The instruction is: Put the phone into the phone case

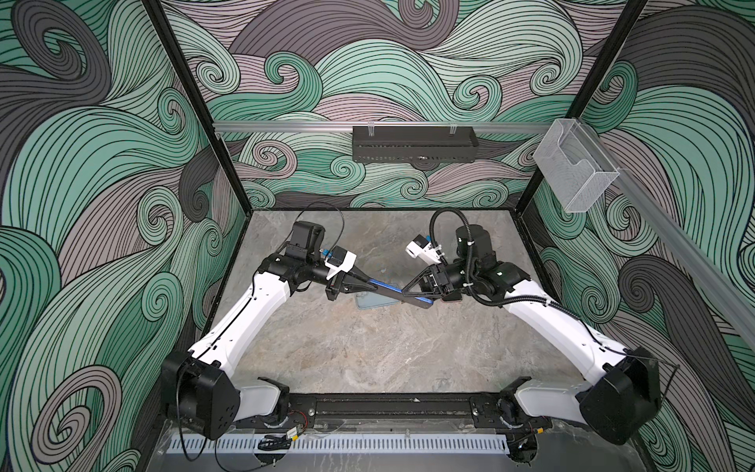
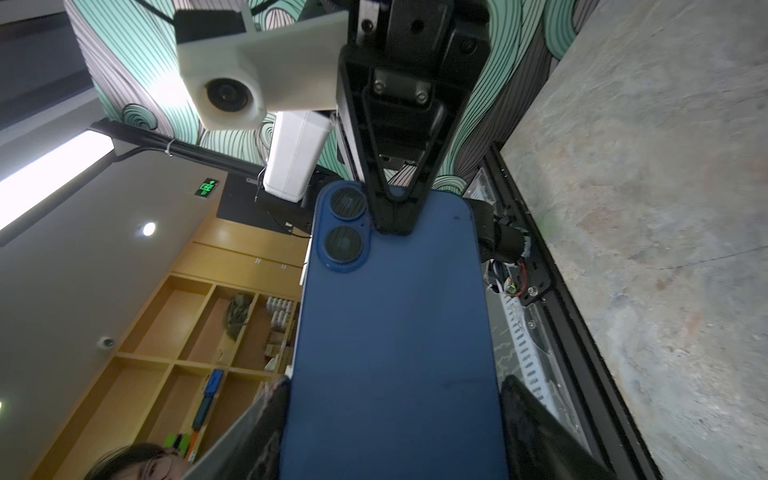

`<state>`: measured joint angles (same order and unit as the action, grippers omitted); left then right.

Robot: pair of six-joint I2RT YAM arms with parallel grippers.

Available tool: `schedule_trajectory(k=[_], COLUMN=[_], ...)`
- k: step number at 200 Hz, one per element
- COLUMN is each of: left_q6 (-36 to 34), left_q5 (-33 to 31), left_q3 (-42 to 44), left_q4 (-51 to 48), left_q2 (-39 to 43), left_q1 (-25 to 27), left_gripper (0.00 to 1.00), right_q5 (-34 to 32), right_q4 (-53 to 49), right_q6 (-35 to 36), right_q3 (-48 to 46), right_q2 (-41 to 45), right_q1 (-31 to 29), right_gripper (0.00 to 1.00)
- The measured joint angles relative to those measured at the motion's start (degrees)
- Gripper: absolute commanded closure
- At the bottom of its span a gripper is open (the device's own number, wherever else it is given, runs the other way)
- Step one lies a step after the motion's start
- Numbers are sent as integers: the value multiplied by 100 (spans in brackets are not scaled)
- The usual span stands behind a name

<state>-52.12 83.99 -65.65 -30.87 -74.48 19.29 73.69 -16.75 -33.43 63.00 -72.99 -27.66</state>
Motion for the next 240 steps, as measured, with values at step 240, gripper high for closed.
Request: schedule_trajectory(k=[240], left_q6=[7949], left_q5=[-3110], left_q3=[1071], left_q4=[3379], left_q2=[914], left_q1=[452], left_gripper=[100], right_q5=[-1790], right_q4=[1565], right_q6=[658], right_q3=[-1672], right_q2=[1576], right_q1=[1287], right_gripper=[31])
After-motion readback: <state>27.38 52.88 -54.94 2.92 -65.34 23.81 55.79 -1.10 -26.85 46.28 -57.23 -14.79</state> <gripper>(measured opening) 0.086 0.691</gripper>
